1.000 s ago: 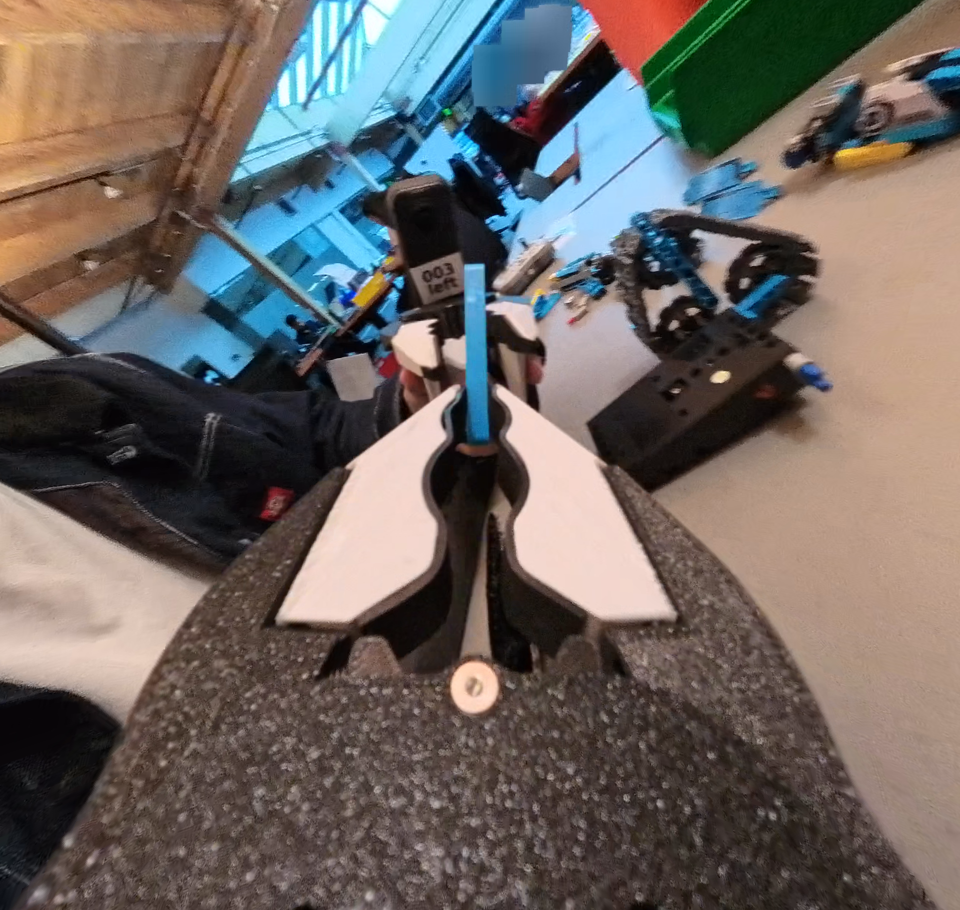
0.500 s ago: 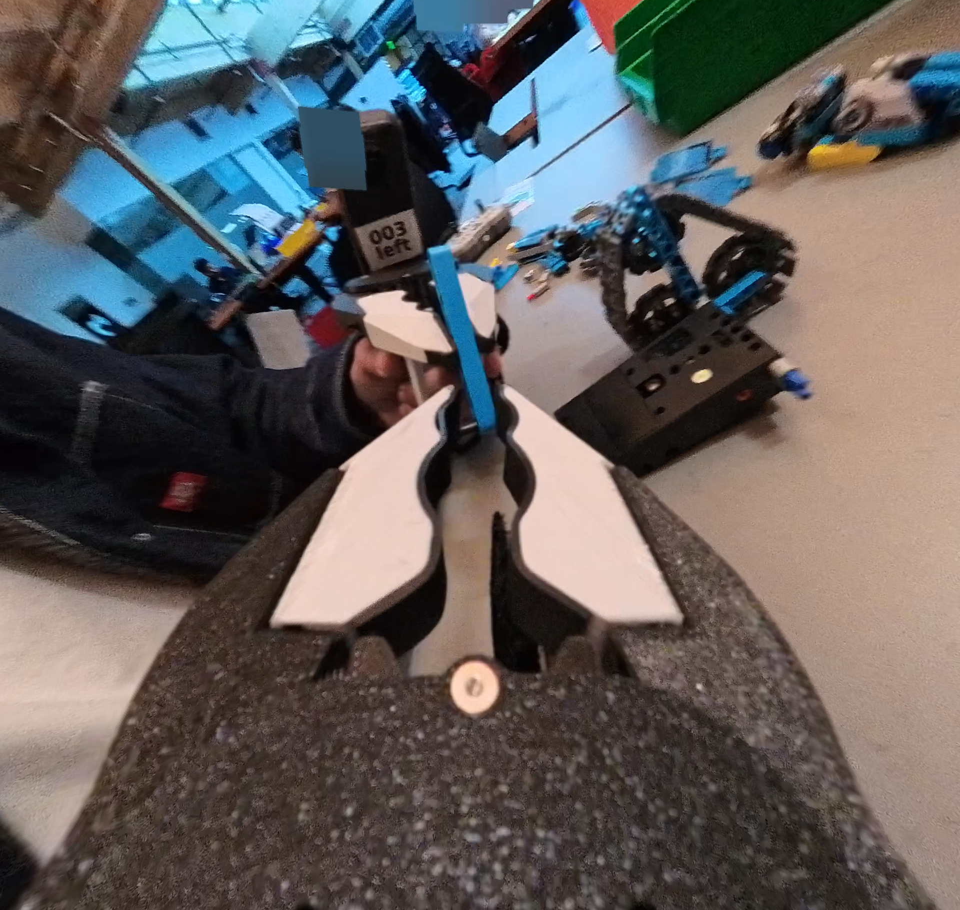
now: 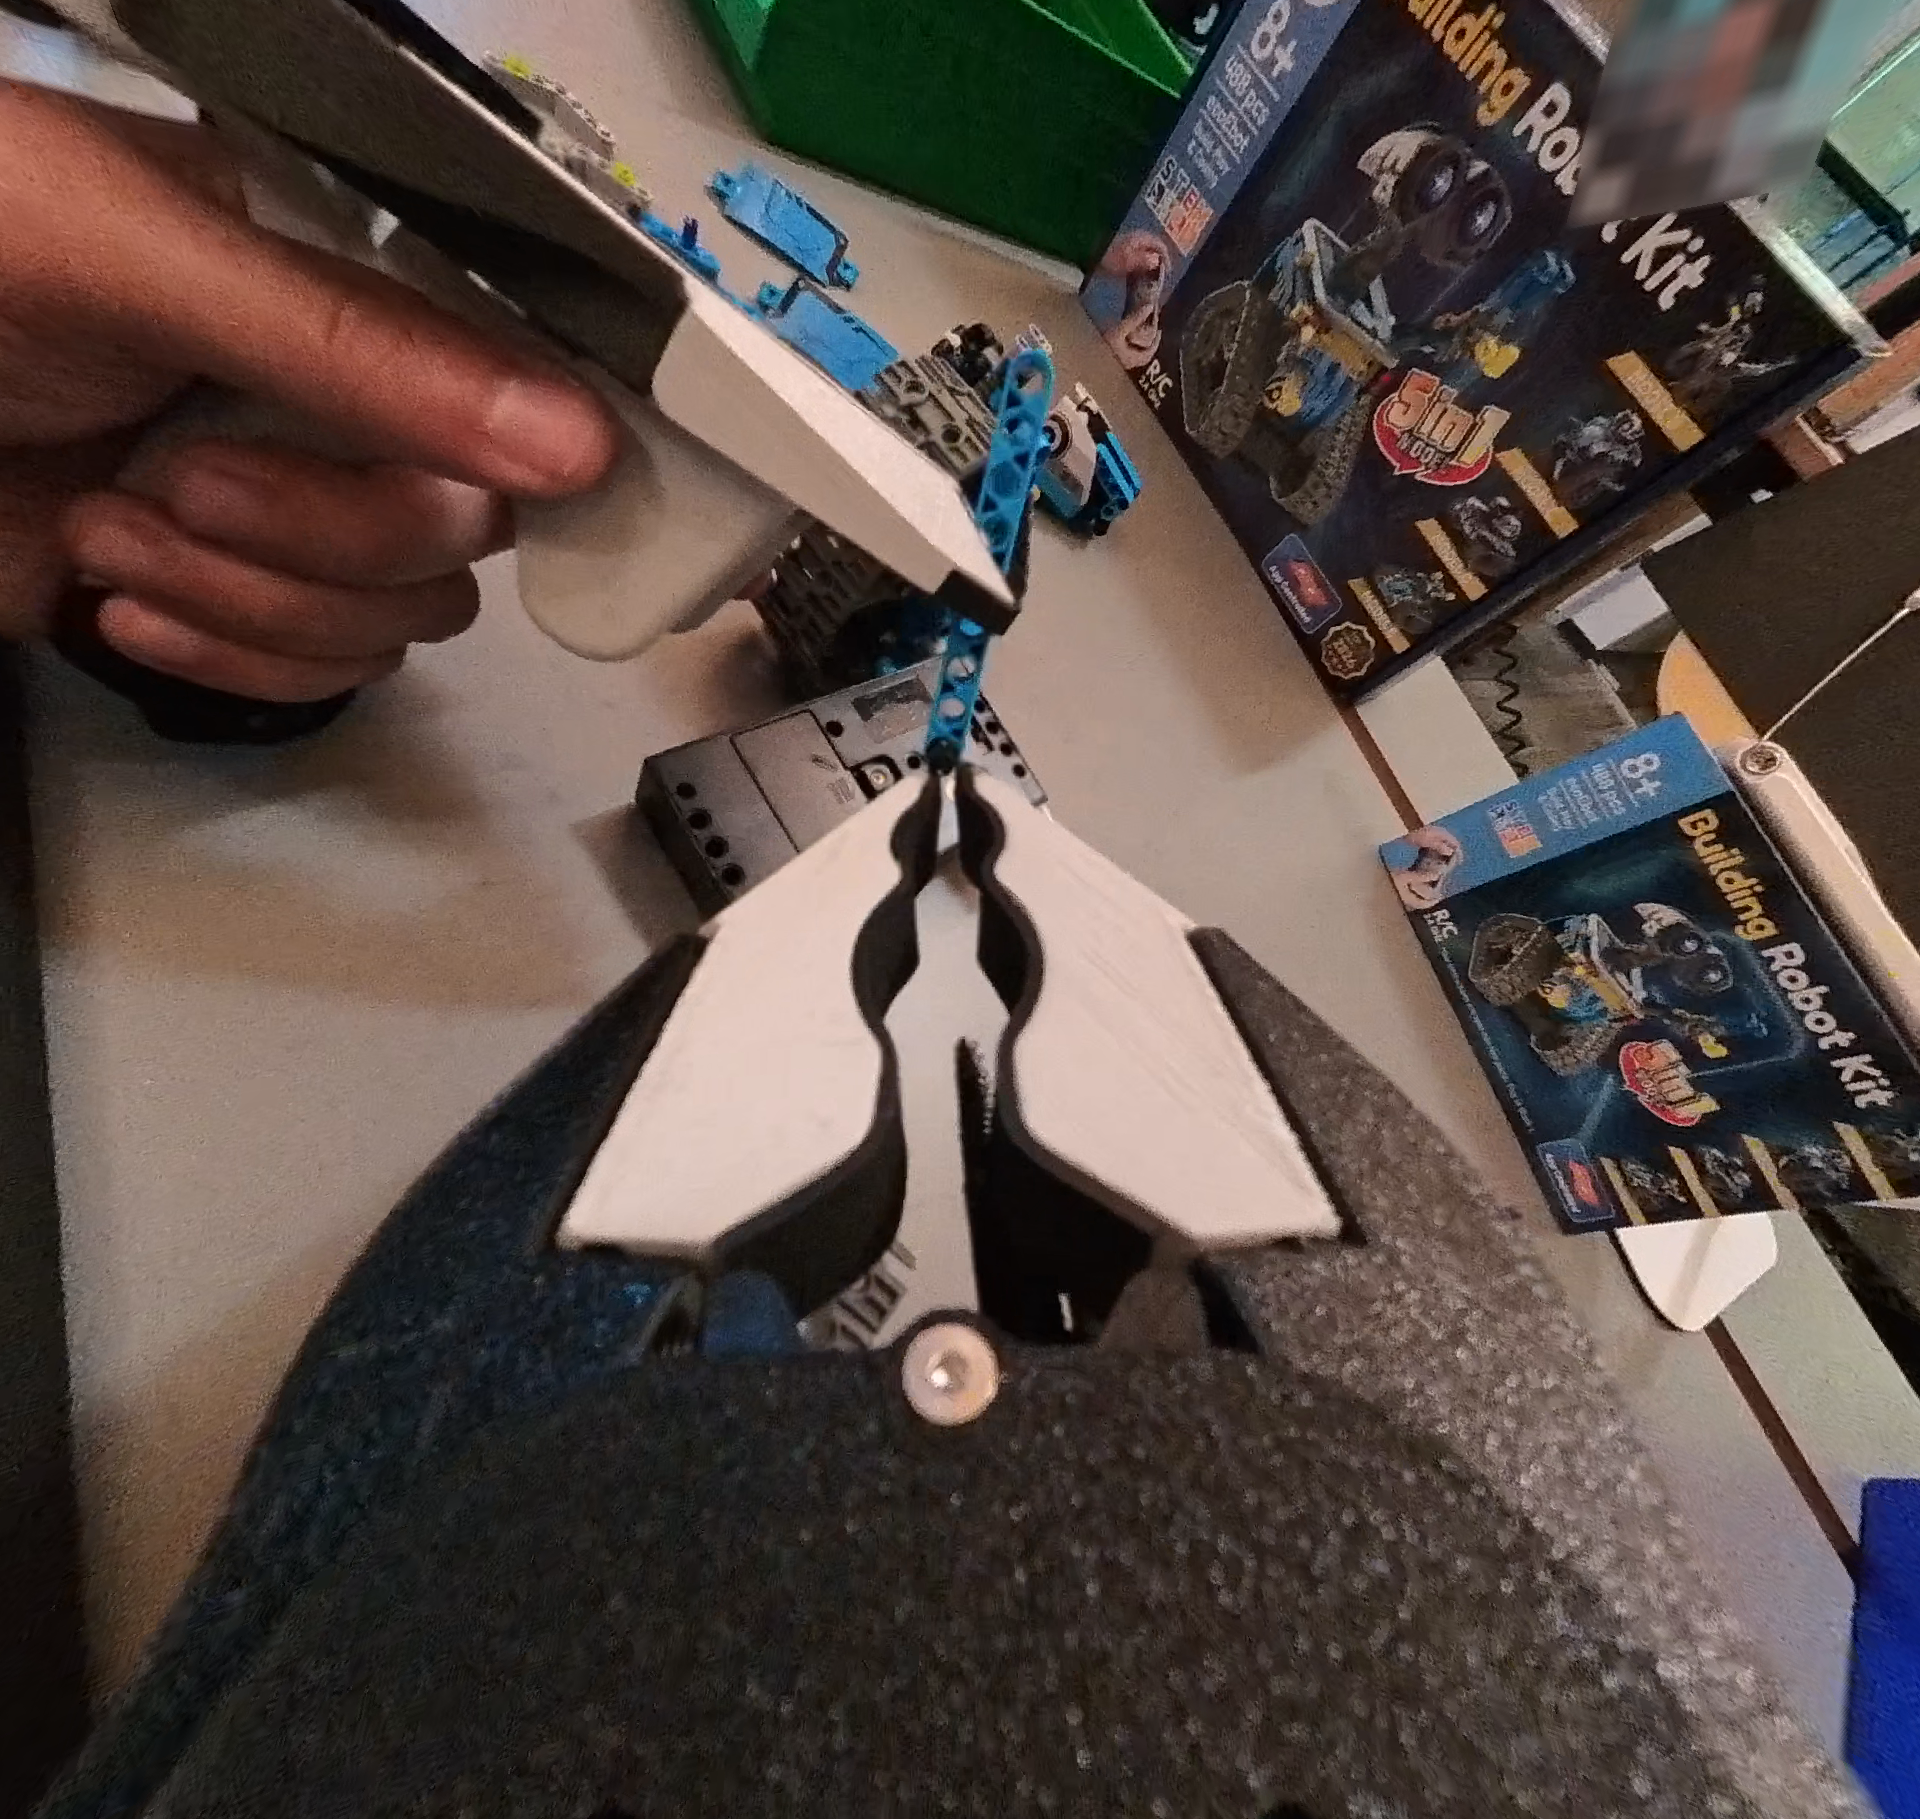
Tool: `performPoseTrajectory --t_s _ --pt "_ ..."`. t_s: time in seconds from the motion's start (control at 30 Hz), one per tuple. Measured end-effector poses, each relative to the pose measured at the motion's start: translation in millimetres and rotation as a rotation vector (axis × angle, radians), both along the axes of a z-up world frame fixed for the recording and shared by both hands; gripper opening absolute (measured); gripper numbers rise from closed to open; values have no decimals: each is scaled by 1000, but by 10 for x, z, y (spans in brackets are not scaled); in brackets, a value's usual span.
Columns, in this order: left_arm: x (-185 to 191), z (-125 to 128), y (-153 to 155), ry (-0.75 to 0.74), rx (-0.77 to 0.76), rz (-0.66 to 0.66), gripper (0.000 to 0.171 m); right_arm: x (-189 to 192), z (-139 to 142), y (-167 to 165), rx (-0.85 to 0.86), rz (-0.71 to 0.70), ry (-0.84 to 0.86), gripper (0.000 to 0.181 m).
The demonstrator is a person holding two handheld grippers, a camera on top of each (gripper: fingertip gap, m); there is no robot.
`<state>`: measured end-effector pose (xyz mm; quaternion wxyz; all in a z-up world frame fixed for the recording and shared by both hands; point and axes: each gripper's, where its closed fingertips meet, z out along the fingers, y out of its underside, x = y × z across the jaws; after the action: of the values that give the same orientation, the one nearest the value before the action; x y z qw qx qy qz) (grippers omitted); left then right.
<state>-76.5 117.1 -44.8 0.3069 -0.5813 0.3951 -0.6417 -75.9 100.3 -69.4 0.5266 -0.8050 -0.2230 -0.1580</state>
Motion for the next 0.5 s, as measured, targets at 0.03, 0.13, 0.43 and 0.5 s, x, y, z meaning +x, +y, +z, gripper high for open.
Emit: performPoseTrajectory --t_s 0.03,0.13,0.43,0.5 --pt "4 -12 0 5 -4 -2 6 9 -9 -1 -6 -8 5 4" --pt "6 -23 5 10 -10 -2 6 6 -9 6 -9 -4 18 6" --pt "22 -43 -43 20 -13 -26 7 -27 -41 22 -22 -3 15 7" --pt "24 -43 -51 21 -9 -29 6 -8 -50 22 -23 -5 20 6"
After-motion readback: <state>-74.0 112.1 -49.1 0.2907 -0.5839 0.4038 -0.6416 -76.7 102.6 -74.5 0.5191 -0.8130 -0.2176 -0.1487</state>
